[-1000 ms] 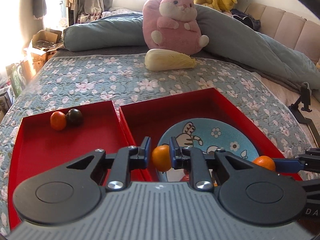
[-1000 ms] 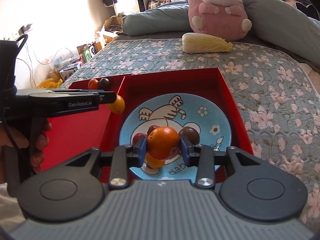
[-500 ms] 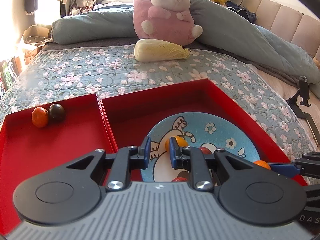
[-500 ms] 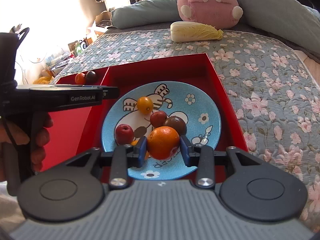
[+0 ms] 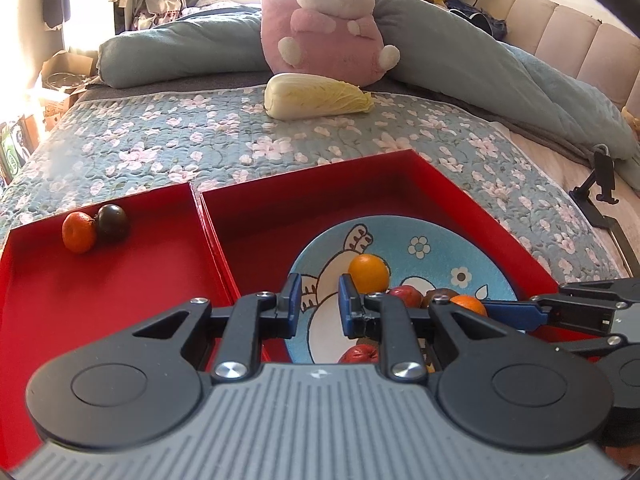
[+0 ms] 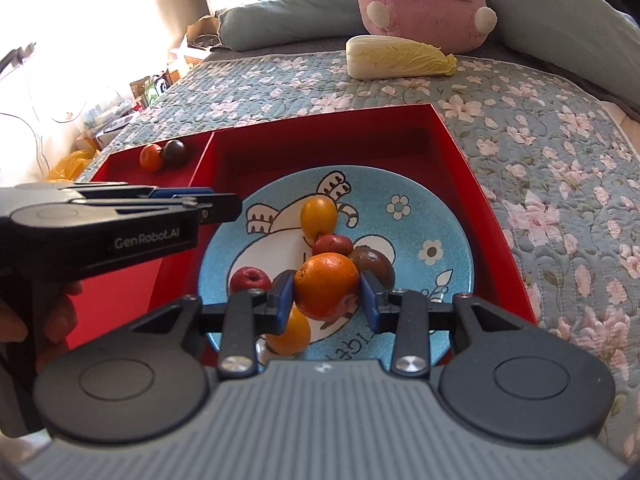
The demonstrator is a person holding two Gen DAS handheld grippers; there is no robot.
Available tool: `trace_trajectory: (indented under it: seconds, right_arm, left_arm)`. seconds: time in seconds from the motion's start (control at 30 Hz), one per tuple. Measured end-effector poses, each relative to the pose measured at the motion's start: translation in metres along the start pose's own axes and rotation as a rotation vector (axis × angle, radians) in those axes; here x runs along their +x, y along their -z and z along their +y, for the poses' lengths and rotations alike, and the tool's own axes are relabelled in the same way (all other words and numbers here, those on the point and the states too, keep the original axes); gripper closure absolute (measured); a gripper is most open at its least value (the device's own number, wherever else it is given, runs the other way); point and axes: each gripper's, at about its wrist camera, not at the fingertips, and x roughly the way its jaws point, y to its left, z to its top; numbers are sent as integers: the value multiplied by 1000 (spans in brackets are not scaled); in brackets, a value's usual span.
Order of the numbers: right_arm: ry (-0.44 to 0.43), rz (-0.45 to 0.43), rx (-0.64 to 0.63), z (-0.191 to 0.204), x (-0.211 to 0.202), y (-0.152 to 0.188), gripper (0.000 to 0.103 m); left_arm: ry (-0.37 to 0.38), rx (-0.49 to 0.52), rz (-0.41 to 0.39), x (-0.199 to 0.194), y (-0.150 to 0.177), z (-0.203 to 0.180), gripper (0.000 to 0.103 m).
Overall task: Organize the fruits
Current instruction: 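Carry both held tomatoes over the blue plate, then lower the tomatoes onto the plate and open both grippers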
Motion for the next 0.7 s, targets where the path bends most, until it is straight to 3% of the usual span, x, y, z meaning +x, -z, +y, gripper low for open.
trace_trajectory:
  seconds: [0.7]
  right_arm:
    - [49,-2,6,7,10,-12,63]
  left_arm:
    - [5,-21,9,-4,2,8,79]
